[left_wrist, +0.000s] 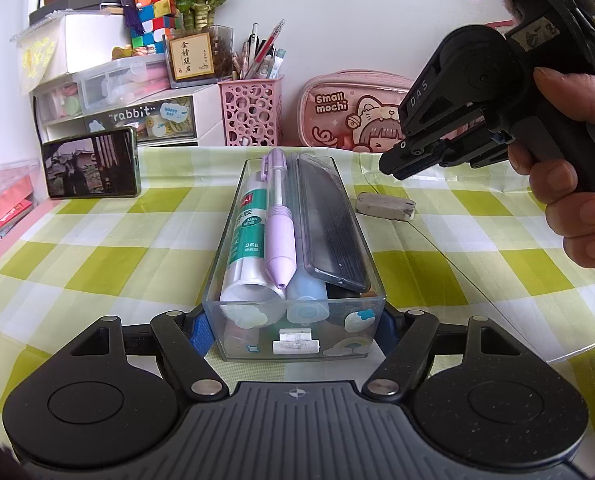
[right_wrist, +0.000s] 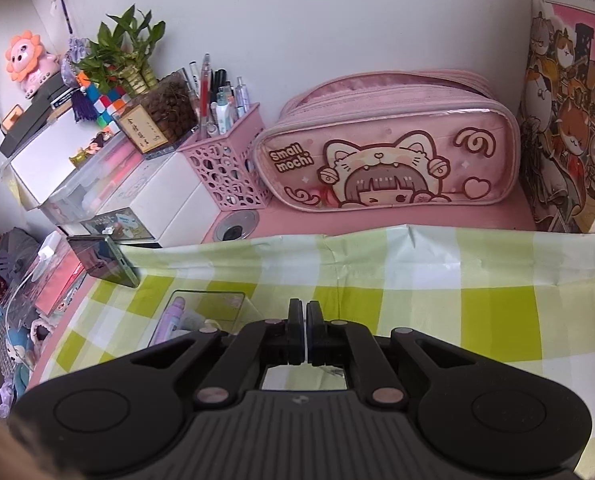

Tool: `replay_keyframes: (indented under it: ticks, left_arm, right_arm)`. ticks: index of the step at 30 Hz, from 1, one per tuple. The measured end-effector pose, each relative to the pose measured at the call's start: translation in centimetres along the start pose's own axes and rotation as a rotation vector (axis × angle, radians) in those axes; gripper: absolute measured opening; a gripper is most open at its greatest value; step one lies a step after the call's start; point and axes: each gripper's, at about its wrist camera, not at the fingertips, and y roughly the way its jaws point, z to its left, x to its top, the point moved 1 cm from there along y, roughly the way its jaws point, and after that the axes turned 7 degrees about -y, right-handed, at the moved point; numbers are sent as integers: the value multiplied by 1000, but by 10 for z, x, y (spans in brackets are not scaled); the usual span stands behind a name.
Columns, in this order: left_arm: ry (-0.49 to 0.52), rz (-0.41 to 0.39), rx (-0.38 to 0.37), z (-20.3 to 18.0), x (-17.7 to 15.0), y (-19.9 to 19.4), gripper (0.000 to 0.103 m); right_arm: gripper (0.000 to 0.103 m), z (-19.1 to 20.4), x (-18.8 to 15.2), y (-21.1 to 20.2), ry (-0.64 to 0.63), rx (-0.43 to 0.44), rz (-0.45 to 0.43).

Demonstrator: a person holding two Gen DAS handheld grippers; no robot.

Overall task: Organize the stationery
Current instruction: 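Lift the white eraser and carry it over the clear box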

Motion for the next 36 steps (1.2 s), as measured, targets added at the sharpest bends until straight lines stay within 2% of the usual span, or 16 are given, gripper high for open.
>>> replay_keyframes:
  ticks: [3,4,10,13,14,15,18,28,32,36]
  left_arm:
    - [0,0,0,0,0,0,73]
    - [0,0,0,0,0,0,73]
    - [0,0,1,0,0,0,73]
    - [0,0,1,0,0,0,73]
    - [0,0,1,0,0,0,73]
    - [1,0,1,0,0,0,73]
    - [1,0,1,0,0,0,73]
    - [1,0,0,0,0,0,73]
    - [1,0,0,0,0,0,73]
    - [1,0,0,0,0,0,73]
  right_arm:
    - [51,-5,-7,3,-70,-1,30]
    - [54,-7,-11,3,-99,-15,30]
    - [55,-8,-25,8,-228,-11,42]
    - [55,0,-32,9,-317,-41,2]
    - [53,2,-33,9,-330,-38,-7]
    - [47,3,-33,8,-333,-31,-12]
    - [46,8,-32,-1,-348,-28,-45]
    - [45,3,-8,-30,-159,4,-93]
    - [45,-1,1,-36,-48,72,-74]
    - [45,4,7,-34,-2,149,-29]
